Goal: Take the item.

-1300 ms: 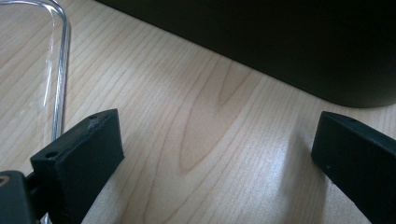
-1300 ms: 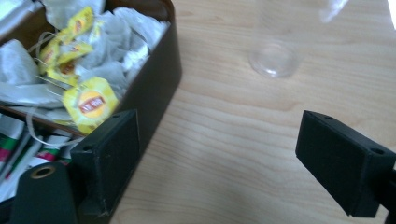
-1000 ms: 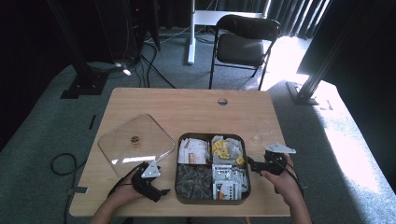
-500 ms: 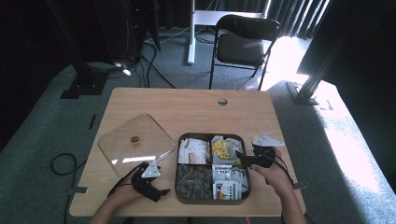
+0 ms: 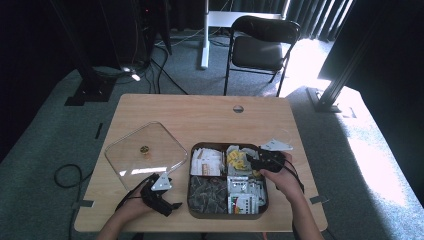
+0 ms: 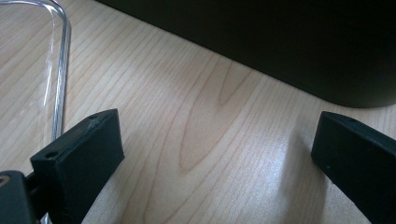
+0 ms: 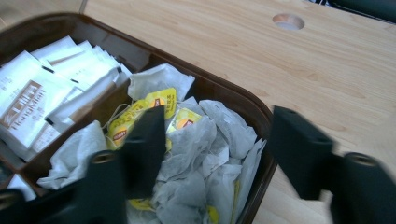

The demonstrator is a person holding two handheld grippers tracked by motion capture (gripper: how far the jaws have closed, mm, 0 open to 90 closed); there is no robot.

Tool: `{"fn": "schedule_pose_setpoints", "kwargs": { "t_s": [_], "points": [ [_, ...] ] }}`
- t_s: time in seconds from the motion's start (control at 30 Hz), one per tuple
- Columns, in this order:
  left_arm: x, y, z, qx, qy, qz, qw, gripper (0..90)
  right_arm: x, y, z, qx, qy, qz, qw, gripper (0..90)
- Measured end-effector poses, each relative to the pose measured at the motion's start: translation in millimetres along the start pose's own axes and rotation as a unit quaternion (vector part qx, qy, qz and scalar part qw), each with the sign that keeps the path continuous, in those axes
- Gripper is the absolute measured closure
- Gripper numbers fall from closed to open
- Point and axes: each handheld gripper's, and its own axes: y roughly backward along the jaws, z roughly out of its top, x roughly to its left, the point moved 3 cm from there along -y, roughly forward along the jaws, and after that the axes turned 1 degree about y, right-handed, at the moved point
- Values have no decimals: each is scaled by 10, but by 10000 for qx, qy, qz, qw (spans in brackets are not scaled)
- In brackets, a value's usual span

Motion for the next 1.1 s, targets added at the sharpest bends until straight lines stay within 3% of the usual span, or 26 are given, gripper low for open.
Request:
{"fn": "schedule_pose_setpoints", "kwargs": {
  "t_s": [0.03, 0.23, 0.6, 0.67, 0.83, 0.9, 0.97, 1.1],
  "points": [
    [0, 0, 0, 0, 0, 0, 10000, 22, -2, -21, 0, 56, -69, 37, 10000, 479],
    [0, 0, 0, -2, 3, -1, 10000, 22, -8, -125, -31, 358, -293, 120, 9989, 479],
    [-1, 0, 0, -2, 5, 0, 10000, 22, 15, -213, -45, 534, -214, 282, 9979, 527],
    [-1, 0, 0, -2, 5, 0, 10000, 22, 27, -225, -42, 588, -103, 296, 9978, 570],
    [0, 0, 0, 1, 3, -1, 10000, 22, 56, -248, -55, 661, -125, 483, 9966, 660],
    [-1, 0, 0, 1, 4, 0, 10000, 22, 47, -246, -60, 693, -89, 440, 9966, 783],
    [0, 0, 0, 0, 1, 0, 10000, 22, 42, -241, -66, 743, -327, 568, 9951, 849],
    [0, -1, 0, -3, 4, 0, 10000, 22, 39, -220, -61, 739, -331, 593, 9949, 894]
  ]
}}
